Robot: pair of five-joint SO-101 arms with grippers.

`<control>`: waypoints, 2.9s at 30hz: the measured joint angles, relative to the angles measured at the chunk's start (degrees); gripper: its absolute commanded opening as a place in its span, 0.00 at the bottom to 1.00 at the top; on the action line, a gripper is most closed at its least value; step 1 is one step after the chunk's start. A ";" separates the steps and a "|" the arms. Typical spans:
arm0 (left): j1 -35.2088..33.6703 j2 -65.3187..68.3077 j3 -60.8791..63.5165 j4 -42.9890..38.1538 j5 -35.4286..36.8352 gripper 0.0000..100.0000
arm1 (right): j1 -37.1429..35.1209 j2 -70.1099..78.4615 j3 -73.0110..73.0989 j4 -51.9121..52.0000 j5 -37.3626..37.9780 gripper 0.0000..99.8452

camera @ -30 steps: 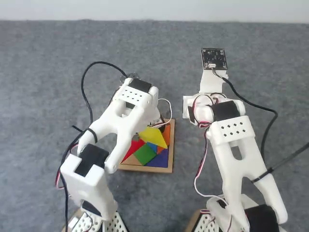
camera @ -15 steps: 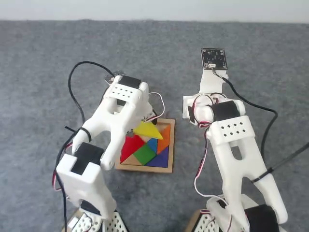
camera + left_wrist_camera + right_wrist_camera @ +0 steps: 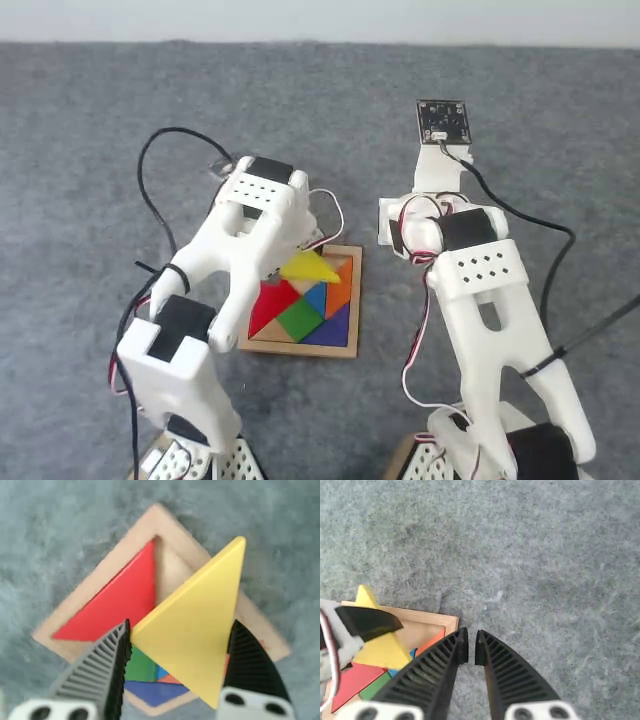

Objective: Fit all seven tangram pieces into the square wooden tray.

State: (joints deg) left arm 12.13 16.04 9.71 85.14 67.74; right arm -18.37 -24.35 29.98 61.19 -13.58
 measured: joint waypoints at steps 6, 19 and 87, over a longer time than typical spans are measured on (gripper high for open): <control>3.60 0.00 0.00 -1.32 26.99 0.01 | 0.00 0.00 0.00 0.00 0.00 0.05; 3.69 0.00 -0.70 -0.62 39.30 0.01 | 0.00 0.00 0.00 -0.35 3.60 0.05; 5.54 0.00 -1.67 0.88 53.36 0.01 | -5.36 -15.56 38.42 -32.26 31.65 0.04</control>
State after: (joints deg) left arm 17.67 16.04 8.04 86.02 121.10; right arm -23.74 -39.91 68.40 28.92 18.07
